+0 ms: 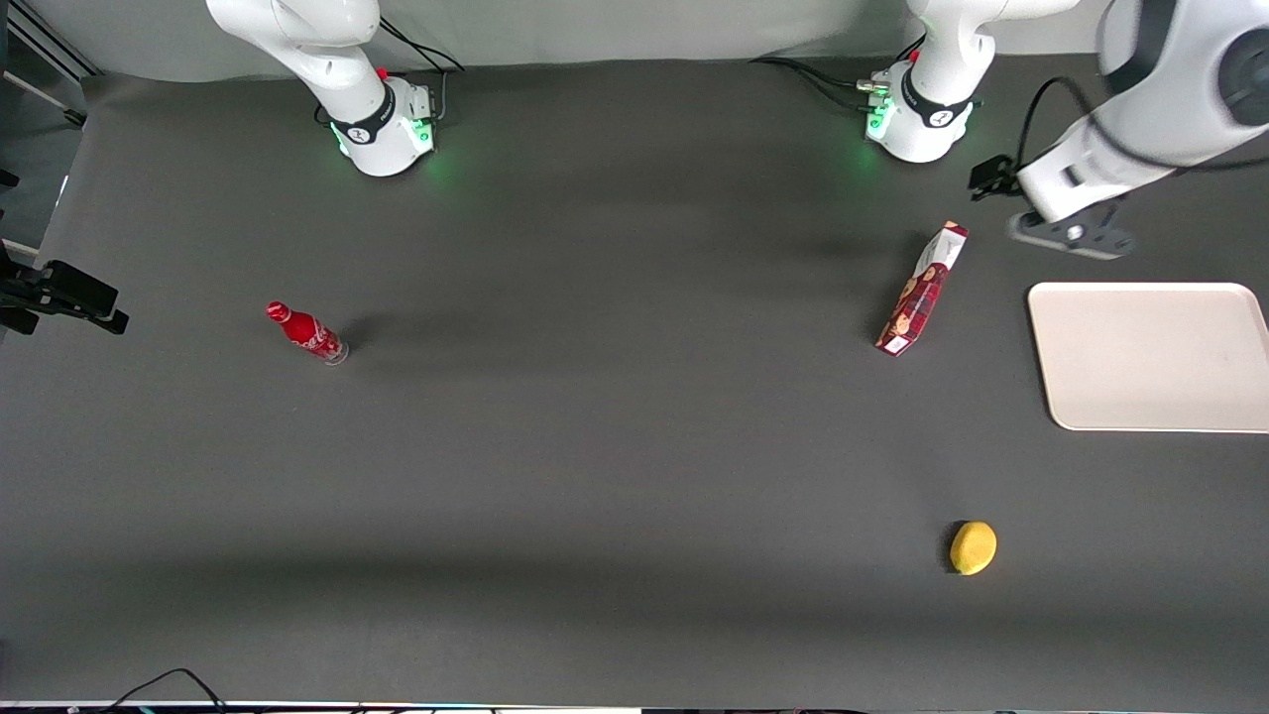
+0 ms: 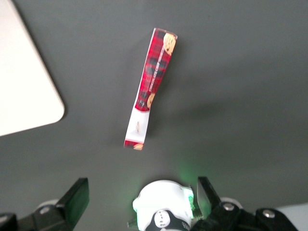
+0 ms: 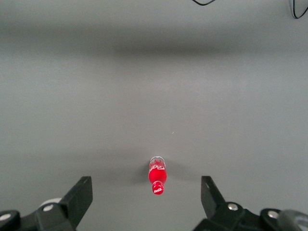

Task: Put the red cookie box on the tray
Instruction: 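Move the left gripper down over the red plaid shortbread box, then close the left gripper on the shortbread box and lift it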

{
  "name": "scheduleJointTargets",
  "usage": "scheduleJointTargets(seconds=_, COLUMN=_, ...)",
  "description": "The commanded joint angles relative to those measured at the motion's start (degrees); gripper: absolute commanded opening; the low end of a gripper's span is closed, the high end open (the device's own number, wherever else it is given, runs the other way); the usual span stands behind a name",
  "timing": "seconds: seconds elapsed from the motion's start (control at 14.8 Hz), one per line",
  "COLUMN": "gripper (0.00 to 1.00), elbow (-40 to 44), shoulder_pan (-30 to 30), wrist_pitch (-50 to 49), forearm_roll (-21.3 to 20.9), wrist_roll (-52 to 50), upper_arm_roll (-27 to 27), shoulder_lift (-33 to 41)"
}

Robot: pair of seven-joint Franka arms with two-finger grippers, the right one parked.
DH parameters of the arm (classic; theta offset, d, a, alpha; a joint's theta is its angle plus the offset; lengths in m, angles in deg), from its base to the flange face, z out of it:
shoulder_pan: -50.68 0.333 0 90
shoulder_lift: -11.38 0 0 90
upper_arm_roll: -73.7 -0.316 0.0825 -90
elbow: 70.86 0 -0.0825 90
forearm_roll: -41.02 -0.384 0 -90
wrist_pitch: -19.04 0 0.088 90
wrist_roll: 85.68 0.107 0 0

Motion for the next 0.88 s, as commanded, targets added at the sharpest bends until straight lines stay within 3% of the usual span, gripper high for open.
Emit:
scheduleJointTargets(seconds=0.0, gripper=1.0, elbow=-15.5, shoulder_pan=-2.0, wrist_pitch=18.5, forearm_roll=0.5, wrist_roll=4.4, upper_arm_roll=-0.1, shoulder_lift=1.6)
scheduleJointTargets(seconds=0.34, gripper=1.0, elbow=-18.4, shoulder_pan=-3.4, wrist_pitch=39.6, forearm_roll=0.5, wrist_roll=4.8, upper_arm_roll=1.0, shoulder_lift=-12.8)
scheduleJointTargets(seconds=0.61, gripper=1.0, elbow=-19.6, shoulder_pan=-3.4, wrist_pitch=50.3, forearm_roll=0.4, wrist_roll=4.8, upper_arm_roll=1.4, shoulder_lift=-20.0)
scheduleJointTargets(seconds=0.67, gripper=0.94, elbow=-20.7, shoulder_pan=-3.4, wrist_pitch=52.7, forearm_roll=0.4, wrist_roll=4.8, upper_arm_roll=1.6, shoulder_lift=-20.5)
scheduleJointTargets(seconds=0.81, gripper=0.0, elbow=-21.4, shoulder_pan=-3.2, wrist_pitch=53.1, forearm_roll=0.5, wrist_roll=4.9, upper_arm_roll=1.5, shoulder_lift=-20.9)
